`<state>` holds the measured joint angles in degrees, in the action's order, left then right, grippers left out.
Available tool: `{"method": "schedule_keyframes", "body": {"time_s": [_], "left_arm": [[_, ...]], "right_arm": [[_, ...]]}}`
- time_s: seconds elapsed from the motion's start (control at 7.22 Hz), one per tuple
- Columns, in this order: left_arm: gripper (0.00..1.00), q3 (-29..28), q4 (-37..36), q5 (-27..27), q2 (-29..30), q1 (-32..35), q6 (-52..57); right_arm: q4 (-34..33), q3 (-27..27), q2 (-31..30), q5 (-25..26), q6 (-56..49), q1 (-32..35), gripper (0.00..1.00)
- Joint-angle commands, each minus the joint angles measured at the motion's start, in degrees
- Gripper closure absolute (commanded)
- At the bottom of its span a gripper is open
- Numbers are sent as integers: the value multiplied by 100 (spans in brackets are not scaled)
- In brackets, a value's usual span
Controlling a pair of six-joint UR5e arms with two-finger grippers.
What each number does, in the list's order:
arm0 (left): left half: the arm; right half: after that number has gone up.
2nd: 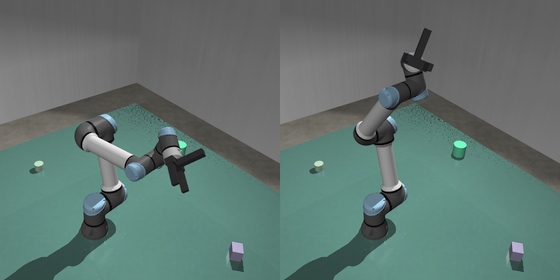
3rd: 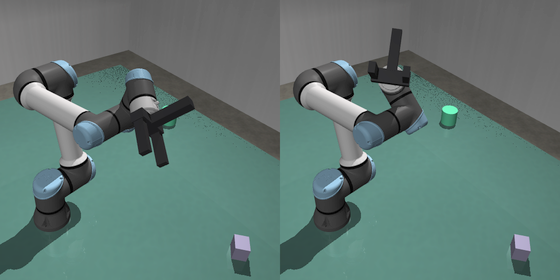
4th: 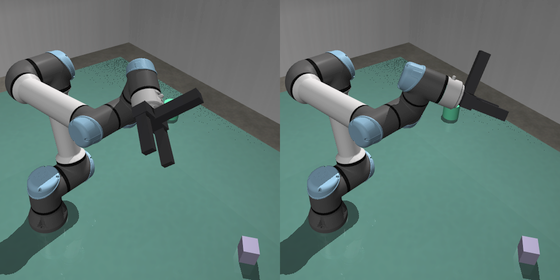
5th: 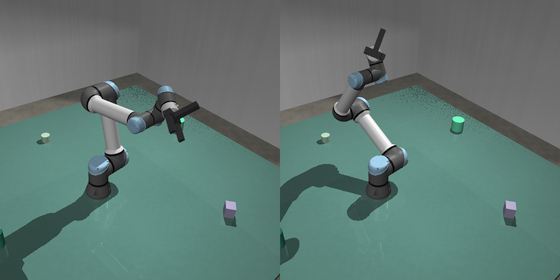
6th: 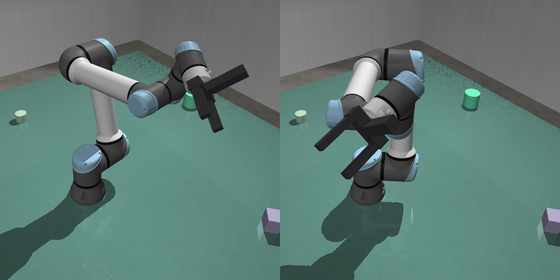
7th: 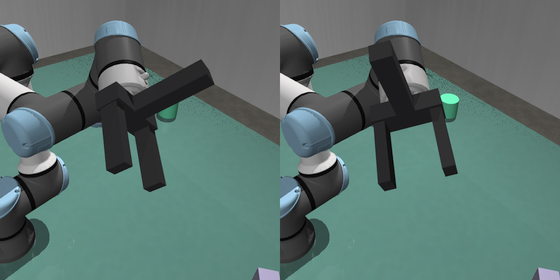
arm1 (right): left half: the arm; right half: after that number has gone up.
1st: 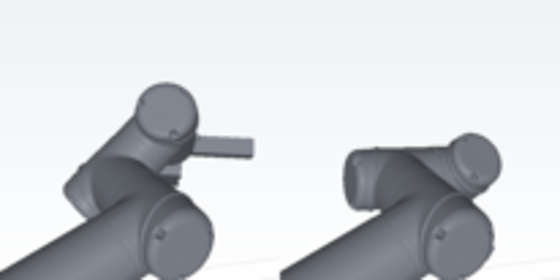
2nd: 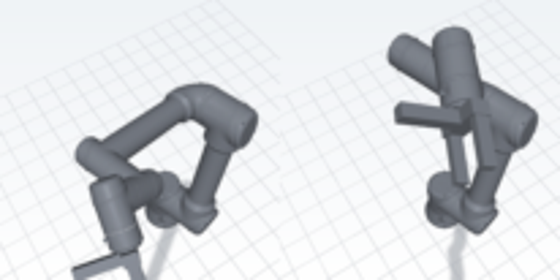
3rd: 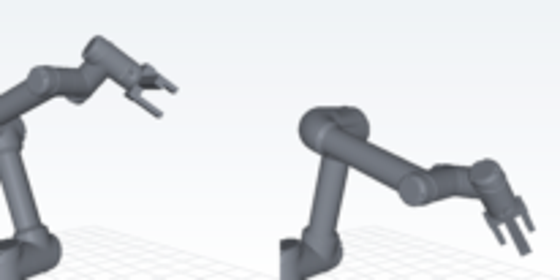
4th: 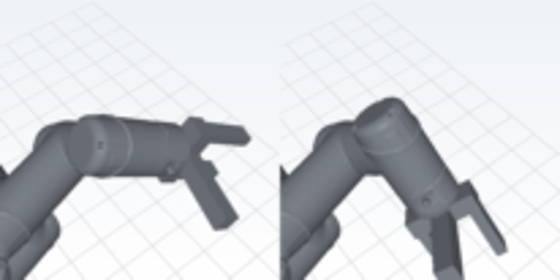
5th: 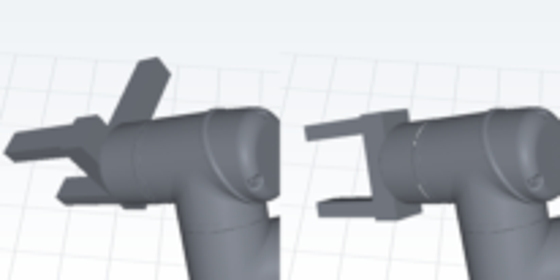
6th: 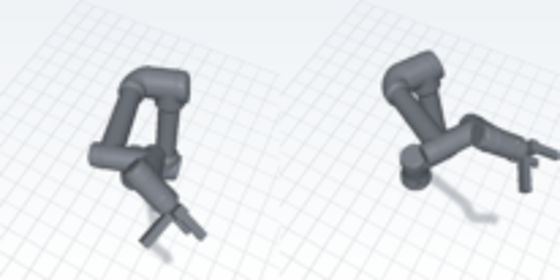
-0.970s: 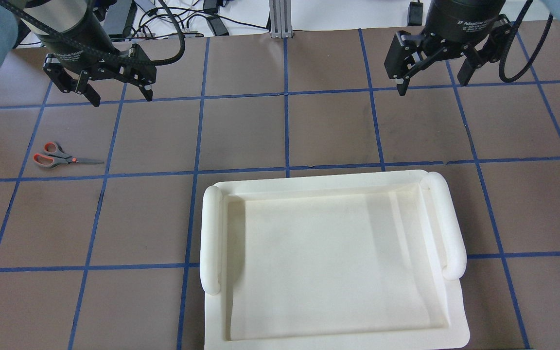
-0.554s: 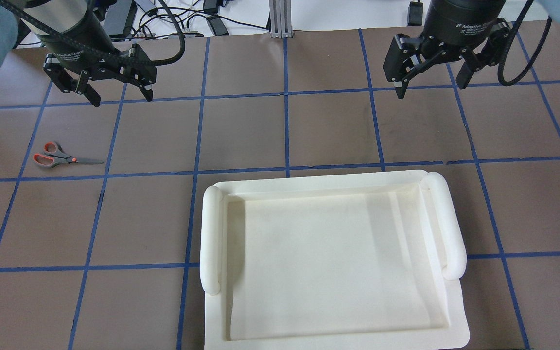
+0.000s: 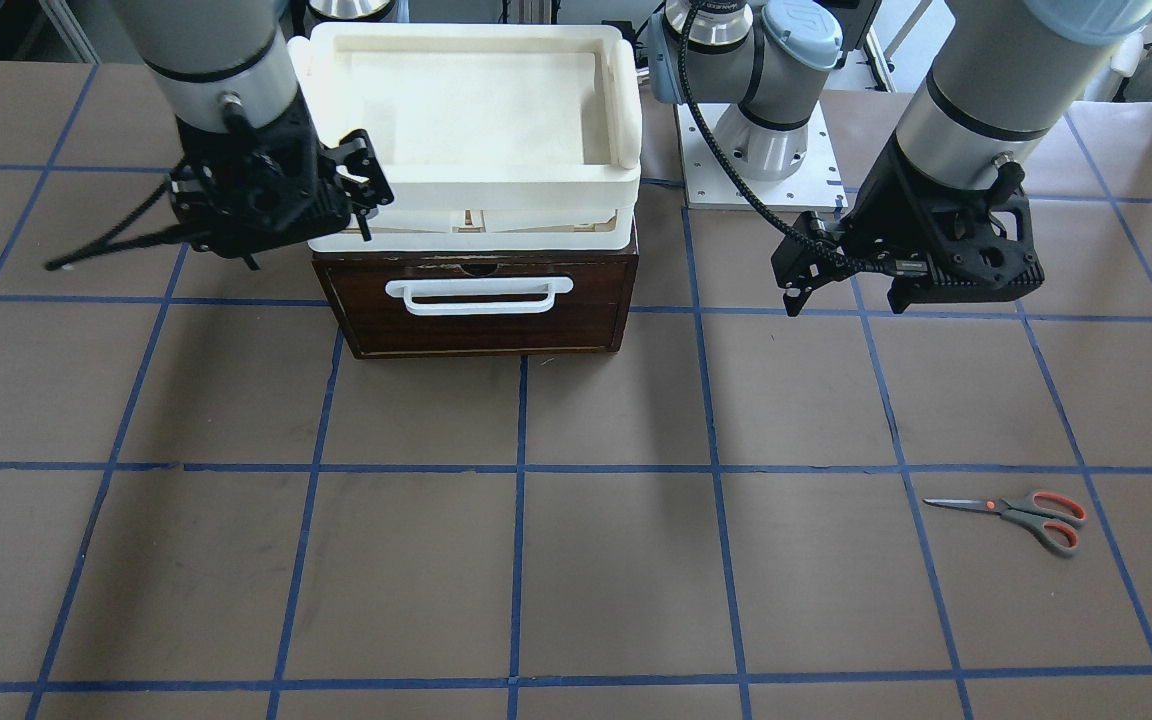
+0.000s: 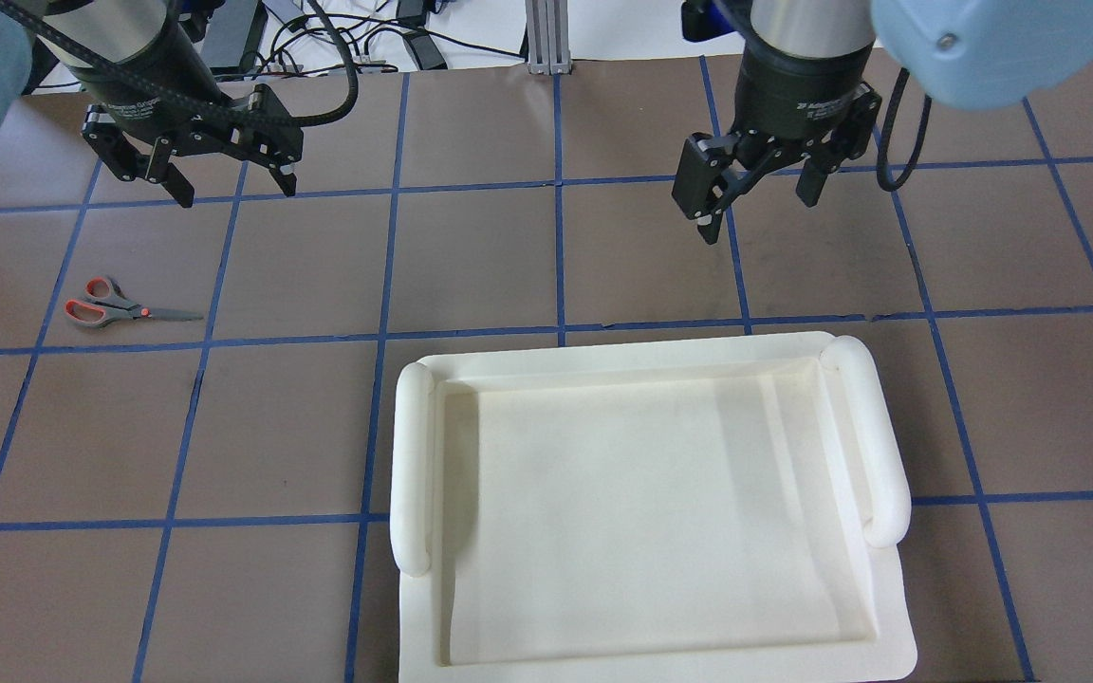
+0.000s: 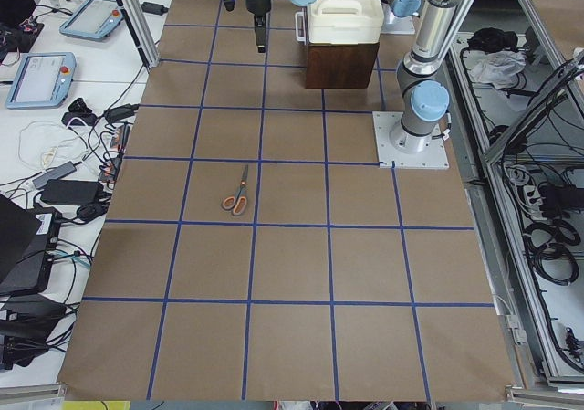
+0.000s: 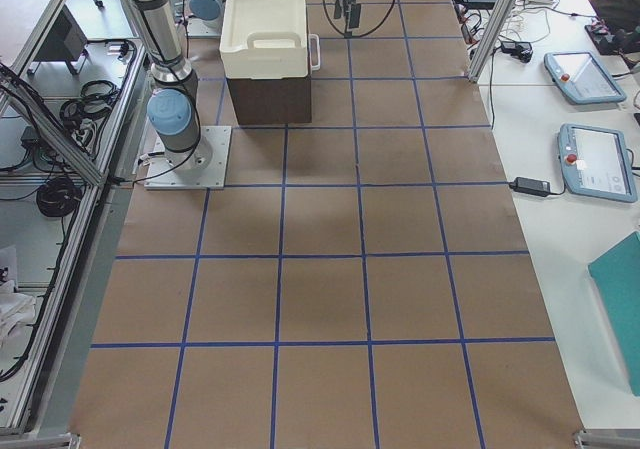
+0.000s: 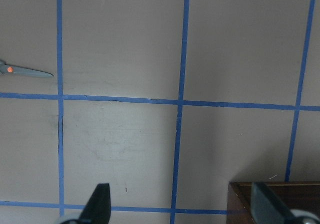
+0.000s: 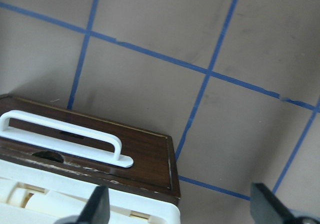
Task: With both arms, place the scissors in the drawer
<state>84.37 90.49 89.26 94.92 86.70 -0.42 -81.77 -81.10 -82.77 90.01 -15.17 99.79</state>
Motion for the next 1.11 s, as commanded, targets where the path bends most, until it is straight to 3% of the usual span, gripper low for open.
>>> {"method": "schedule_keyframes", "body": {"time_s": [0.0,0.42,0.69,0.97], "left_arm": [[0,0,3,4,0,-4,-2],[0,0,3,-5,-9,-4,-2],[0,0,3,-5,17,5,-37],[0,0,3,-5,9,14,-28]], "right_arm": [[-330,-11,401,-446,-854,357,0],[-392,-90,770,-370,-3457,392,0],[-375,-361,886,-440,-3746,375,0],[-602,-495,1043,-449,-4773,409,0]]}}
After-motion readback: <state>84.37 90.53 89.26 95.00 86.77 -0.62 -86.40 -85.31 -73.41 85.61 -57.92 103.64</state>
